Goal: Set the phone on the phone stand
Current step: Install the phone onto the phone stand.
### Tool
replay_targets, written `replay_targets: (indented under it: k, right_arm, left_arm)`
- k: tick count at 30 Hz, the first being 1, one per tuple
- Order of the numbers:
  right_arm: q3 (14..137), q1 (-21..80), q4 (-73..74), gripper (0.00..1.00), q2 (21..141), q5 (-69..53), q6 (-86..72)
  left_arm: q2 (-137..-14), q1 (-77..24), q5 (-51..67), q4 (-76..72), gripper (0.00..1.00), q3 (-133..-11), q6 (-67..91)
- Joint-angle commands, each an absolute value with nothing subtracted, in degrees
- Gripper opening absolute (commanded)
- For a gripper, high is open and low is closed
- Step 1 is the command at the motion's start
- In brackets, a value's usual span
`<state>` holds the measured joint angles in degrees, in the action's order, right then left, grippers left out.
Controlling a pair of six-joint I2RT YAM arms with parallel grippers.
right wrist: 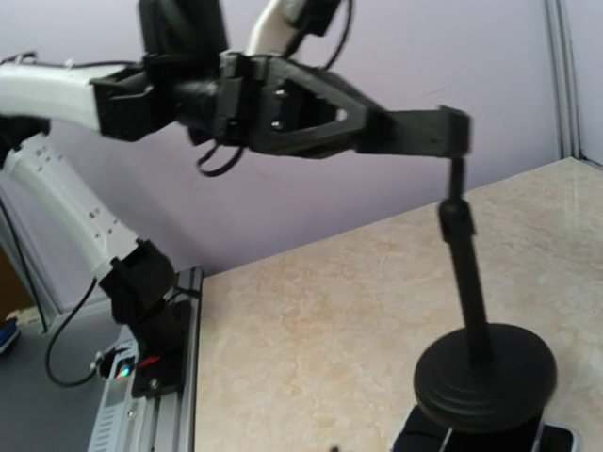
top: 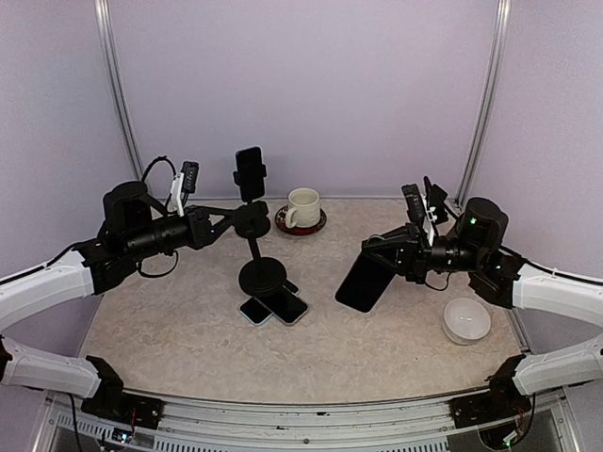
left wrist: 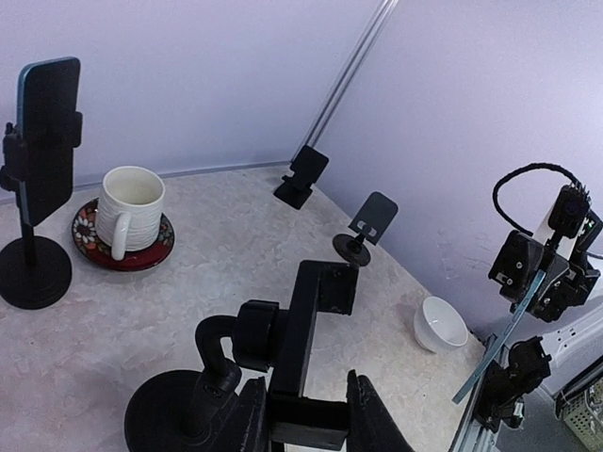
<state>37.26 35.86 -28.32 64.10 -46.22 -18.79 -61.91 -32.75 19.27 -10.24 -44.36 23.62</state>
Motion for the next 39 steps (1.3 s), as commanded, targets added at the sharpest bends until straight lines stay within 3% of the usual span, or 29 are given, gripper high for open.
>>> replay_targets:
  k: [1,21,39]
  right_arm:
    - [40.03,35.51,-23.37,0.0,59.94,-47.97,-14.44]
    - [43.39,35.51,-10.07,0.0,55.82,-57.15,-7.5]
    - [50.56,39.36,-13.41,0.0,68.35,-69.77,-7.88]
  left_arm:
    - [-66.21,-35.8,22.85,-20.83,0.0,-49.49,22.17]
    - [-87.11,-46.4,36.87,-27.64,0.0,-62.69,17.97]
    - [-91.03,-50.38,45.33,-29.36,0.0,-63.1,16.59]
